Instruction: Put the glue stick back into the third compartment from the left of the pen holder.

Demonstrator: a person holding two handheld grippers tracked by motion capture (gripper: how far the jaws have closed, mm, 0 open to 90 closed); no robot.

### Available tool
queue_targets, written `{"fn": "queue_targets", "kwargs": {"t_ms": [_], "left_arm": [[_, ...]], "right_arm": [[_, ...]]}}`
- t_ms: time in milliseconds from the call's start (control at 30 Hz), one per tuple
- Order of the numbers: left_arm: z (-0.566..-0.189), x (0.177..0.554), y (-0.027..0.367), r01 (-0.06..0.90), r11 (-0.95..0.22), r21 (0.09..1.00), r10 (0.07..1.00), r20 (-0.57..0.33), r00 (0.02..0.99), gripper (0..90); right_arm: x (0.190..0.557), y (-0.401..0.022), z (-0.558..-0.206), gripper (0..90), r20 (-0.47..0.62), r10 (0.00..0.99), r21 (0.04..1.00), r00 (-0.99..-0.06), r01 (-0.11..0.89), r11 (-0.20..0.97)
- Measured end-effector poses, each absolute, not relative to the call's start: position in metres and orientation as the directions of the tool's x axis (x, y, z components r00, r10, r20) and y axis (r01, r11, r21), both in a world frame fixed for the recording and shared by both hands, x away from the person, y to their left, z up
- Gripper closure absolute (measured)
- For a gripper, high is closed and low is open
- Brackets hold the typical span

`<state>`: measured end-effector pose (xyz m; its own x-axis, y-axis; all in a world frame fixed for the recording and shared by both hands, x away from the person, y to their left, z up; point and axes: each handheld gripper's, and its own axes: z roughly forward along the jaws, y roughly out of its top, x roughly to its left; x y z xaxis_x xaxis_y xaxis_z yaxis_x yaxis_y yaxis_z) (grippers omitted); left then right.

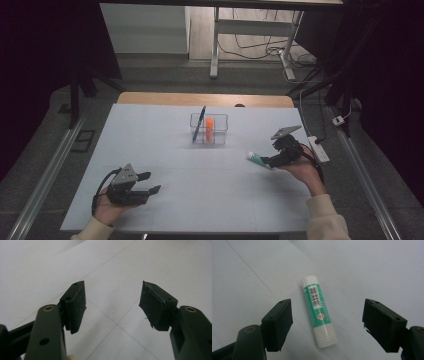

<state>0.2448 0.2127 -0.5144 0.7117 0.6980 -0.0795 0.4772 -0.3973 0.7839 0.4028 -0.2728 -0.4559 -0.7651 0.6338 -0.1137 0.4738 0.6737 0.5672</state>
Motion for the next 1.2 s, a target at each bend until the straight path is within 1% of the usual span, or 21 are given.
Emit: {"fn": "queue_targets", "kwargs": {"t_ms": [133,367,500,633,700,833,900,1100,1200], "left_arm": [[-0.515,0.245,0.213,0.480,-0.393,0.785,0.700,-0.083,0.709,37.2],[-0.514,0.245,0.213,0.481,-0.391,0.785,0.701,-0.085,0.708,37.1],[-0.515,0.245,0.213,0.481,-0.390,0.785,0.700,-0.086,0.709,37.2],[-0.515,0.246,0.213,0.480,-0.395,0.783,0.698,-0.084,0.711,37.1],[-0.515,0.246,0.213,0.481,-0.394,0.783,0.699,-0.084,0.710,37.0],[-0.515,0.246,0.214,0.481,-0.392,0.785,0.699,-0.086,0.710,37.0],[-0.515,0.246,0.214,0.481,-0.392,0.784,0.699,-0.086,0.710,37.0],[-0.515,0.246,0.214,0.482,-0.389,0.785,0.702,-0.086,0.707,37.0],[-0.515,0.246,0.214,0.481,-0.388,0.786,0.703,-0.084,0.706,37.1]], "right_arm": [[0.407,-0.272,-0.459,25.0,-0.112,0.627,0.553,-0.771,0.476,0.684],[0.412,-0.267,-0.472,28.2,-0.109,0.604,0.496,-0.790,0.483,0.722],[0.417,-0.263,-0.480,32.8,-0.104,0.588,0.464,-0.802,0.484,0.742],[0.419,-0.261,-0.487,40.7,-0.108,0.564,0.414,-0.819,0.479,0.774],[0.420,-0.262,-0.489,47.1,-0.105,0.554,0.394,-0.826,0.477,0.786],[0.418,-0.260,-0.492,59.5,-0.139,0.506,0.363,-0.851,0.432,0.826],[0.418,-0.259,-0.493,62.7,-0.141,0.488,0.357,-0.861,0.415,0.837],[0.416,-0.260,-0.492,64.3,-0.154,0.452,0.353,-0.879,0.378,0.856],[0.414,-0.259,-0.490,64.4,-0.160,0.452,0.359,-0.878,0.375,0.855]]}}
